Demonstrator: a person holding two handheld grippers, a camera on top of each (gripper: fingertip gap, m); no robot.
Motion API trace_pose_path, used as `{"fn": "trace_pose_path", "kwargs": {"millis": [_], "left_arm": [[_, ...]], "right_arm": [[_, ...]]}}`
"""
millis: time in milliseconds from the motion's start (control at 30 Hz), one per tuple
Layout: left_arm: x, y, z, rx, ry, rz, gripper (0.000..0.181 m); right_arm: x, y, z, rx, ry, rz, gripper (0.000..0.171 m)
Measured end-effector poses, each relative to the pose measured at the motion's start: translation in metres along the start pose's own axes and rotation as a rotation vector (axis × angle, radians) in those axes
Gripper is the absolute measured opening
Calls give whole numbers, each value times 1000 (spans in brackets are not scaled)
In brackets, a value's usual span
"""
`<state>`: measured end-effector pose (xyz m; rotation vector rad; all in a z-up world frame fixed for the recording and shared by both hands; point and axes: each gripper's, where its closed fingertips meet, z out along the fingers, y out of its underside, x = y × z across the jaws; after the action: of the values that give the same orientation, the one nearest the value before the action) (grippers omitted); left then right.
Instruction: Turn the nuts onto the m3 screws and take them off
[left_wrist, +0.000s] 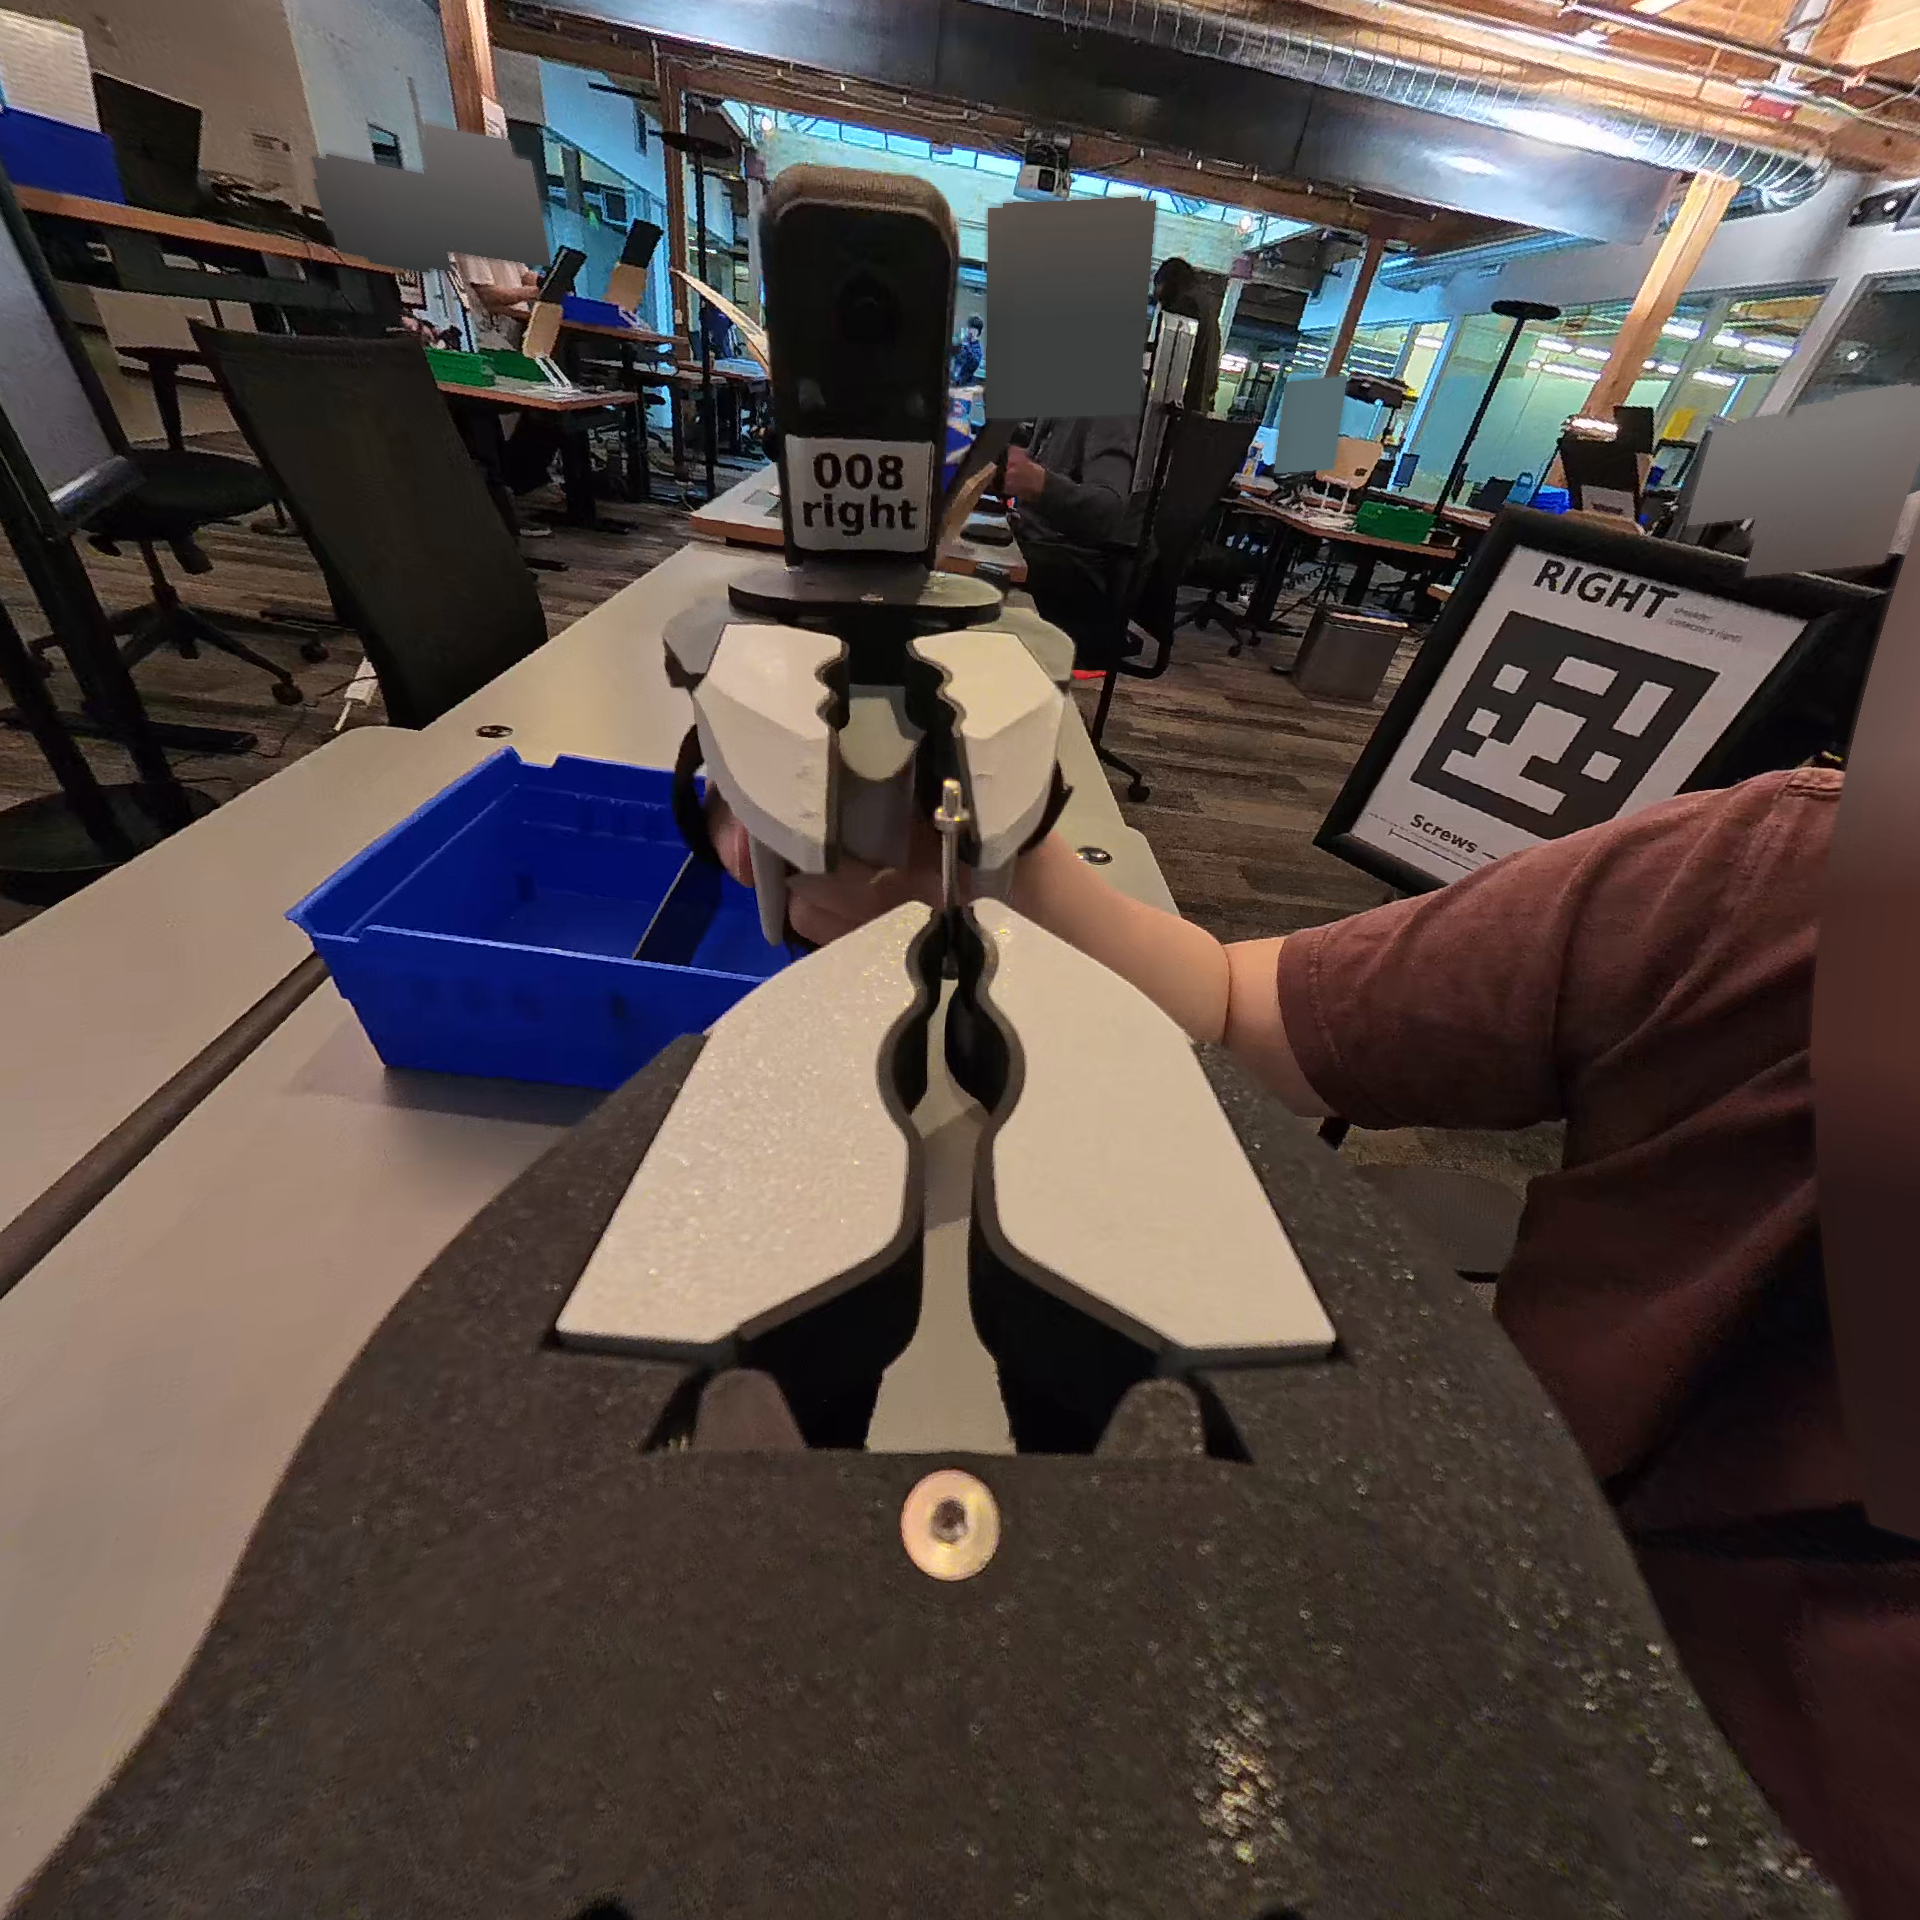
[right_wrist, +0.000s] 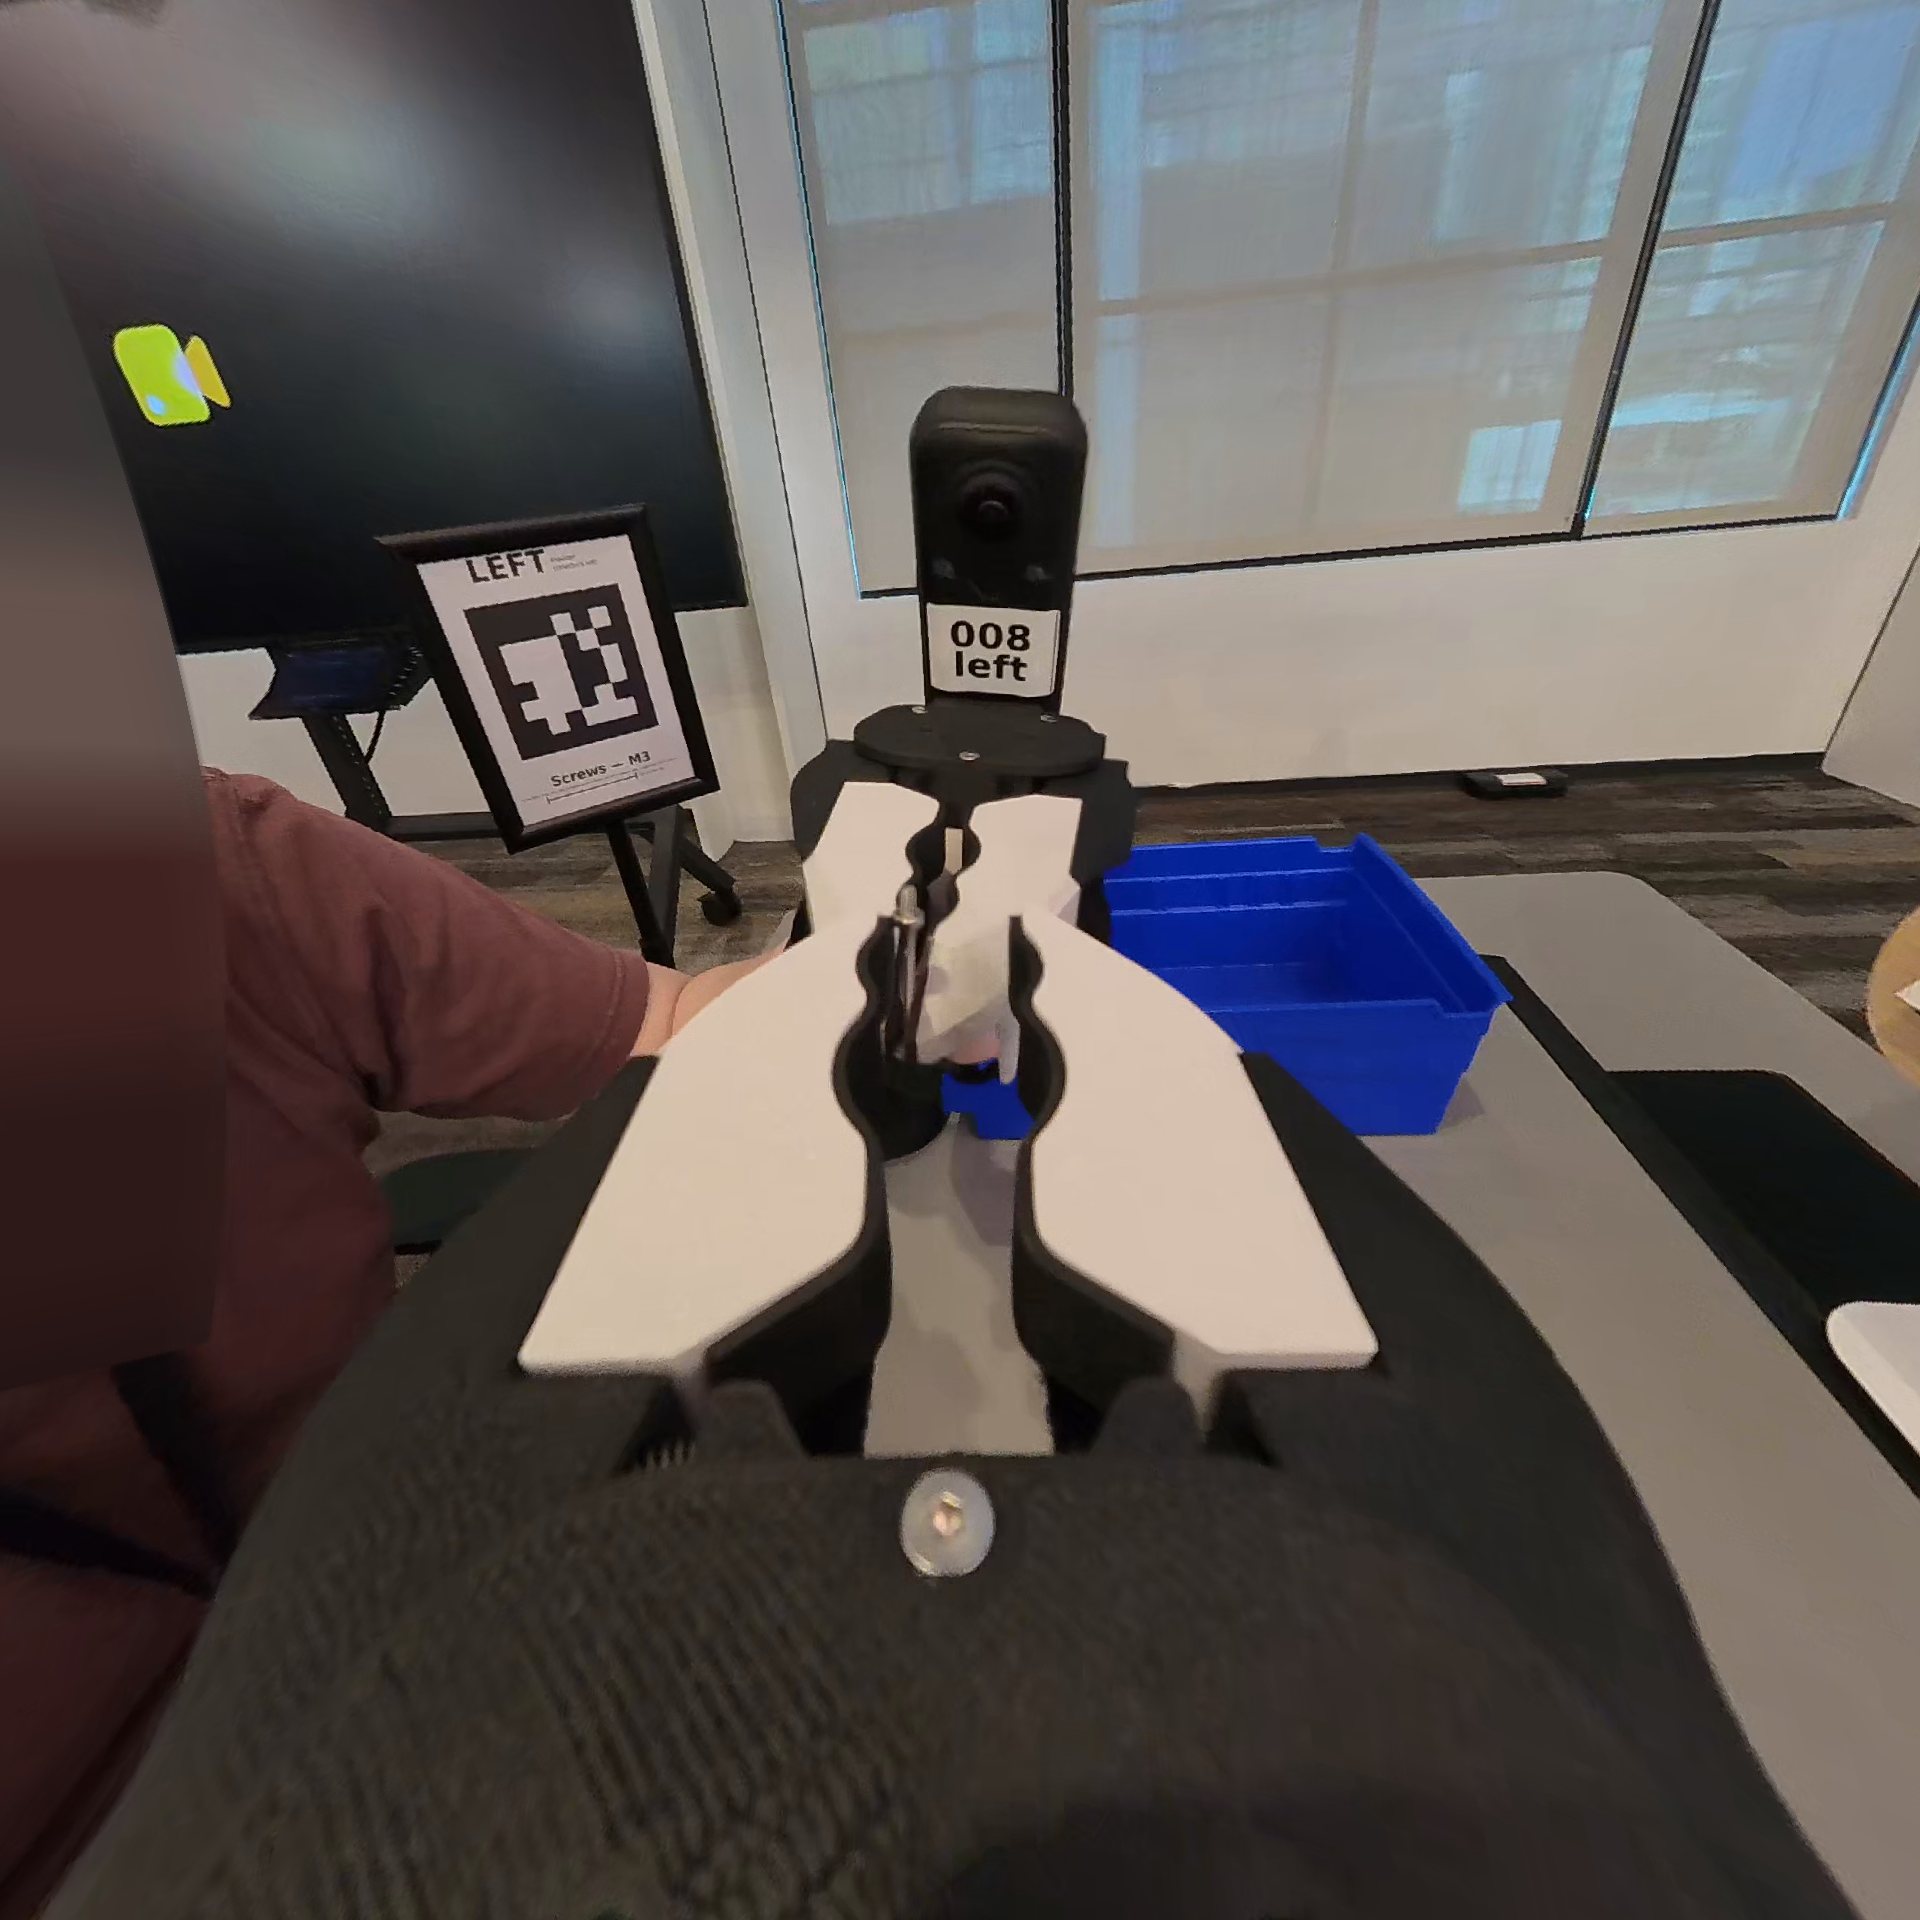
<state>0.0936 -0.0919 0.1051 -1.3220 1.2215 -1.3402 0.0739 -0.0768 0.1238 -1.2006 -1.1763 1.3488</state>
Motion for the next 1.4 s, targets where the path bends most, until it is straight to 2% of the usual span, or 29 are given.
{"fn": "trace_pose_path", "kwargs": {"millis": [133, 367, 567, 800, 1167, 1400], "left_arm": [[-1, -2, -3, 5, -8, 4, 2], [2, 2, 3, -12, 9, 3, 2], [0, -2, -2, 3, 1, -1, 2], [3, 3, 3, -23, 5, 12, 2], [0, 2, 0, -19, -8, 11, 2], [2, 3, 3, -22, -7, 15, 2]], "right_arm": [[-1, -7, -8, 34, -15, 12, 21], [-4, 1, 6, 4, -12, -4, 21], [2, -5, -6, 35, 0, 5, 21], [-5, 0, 9, 15, -8, -23, 21], [-6, -9, -3, 61, -46, 5, 22], [-2, 0, 3, 8, -5, -36, 22]]}}
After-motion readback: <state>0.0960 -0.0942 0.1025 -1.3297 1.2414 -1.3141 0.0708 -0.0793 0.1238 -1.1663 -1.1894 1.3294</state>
